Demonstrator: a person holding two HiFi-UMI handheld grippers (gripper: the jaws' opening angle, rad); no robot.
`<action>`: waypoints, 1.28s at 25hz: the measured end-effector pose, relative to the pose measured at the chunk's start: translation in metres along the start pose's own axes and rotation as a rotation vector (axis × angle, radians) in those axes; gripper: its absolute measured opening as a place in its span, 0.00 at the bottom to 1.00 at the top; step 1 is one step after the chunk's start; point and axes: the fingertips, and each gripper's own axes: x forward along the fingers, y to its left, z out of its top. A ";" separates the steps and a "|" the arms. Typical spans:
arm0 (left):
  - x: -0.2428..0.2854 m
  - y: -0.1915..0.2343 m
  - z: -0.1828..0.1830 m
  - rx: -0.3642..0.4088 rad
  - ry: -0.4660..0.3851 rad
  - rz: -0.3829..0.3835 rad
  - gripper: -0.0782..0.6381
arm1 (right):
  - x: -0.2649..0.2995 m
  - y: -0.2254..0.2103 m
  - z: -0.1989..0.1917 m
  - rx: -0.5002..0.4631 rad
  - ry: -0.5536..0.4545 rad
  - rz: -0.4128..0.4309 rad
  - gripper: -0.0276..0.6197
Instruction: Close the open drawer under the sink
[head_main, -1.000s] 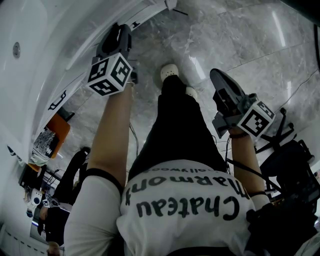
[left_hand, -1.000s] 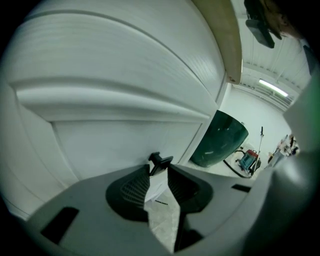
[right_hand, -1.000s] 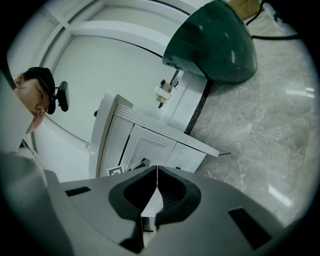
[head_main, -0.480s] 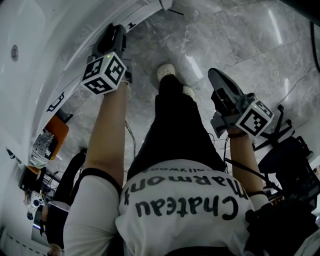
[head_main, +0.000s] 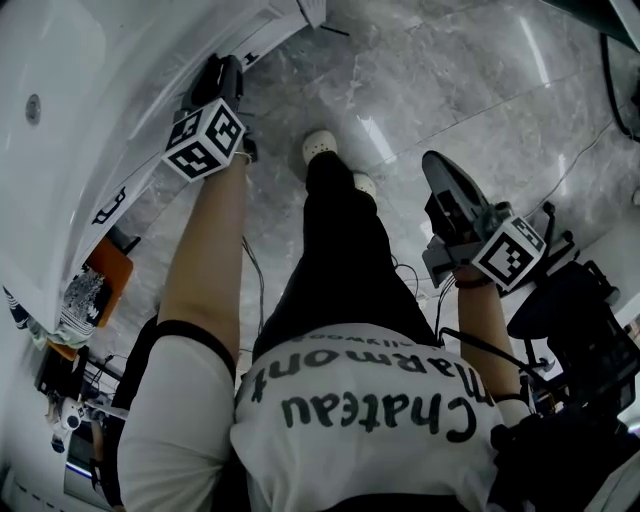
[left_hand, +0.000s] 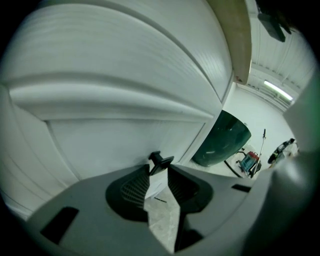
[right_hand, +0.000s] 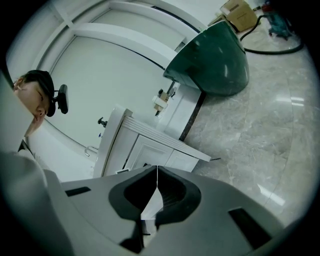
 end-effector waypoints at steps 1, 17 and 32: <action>0.001 -0.001 0.001 -0.020 -0.005 -0.007 0.27 | -0.005 0.000 0.002 -0.002 -0.012 -0.005 0.06; -0.038 -0.010 0.021 0.070 0.034 0.048 0.27 | -0.038 0.057 0.003 -0.149 -0.030 0.038 0.06; -0.217 -0.156 0.120 0.078 -0.324 -0.237 0.26 | -0.085 0.175 0.048 -0.351 -0.093 0.222 0.06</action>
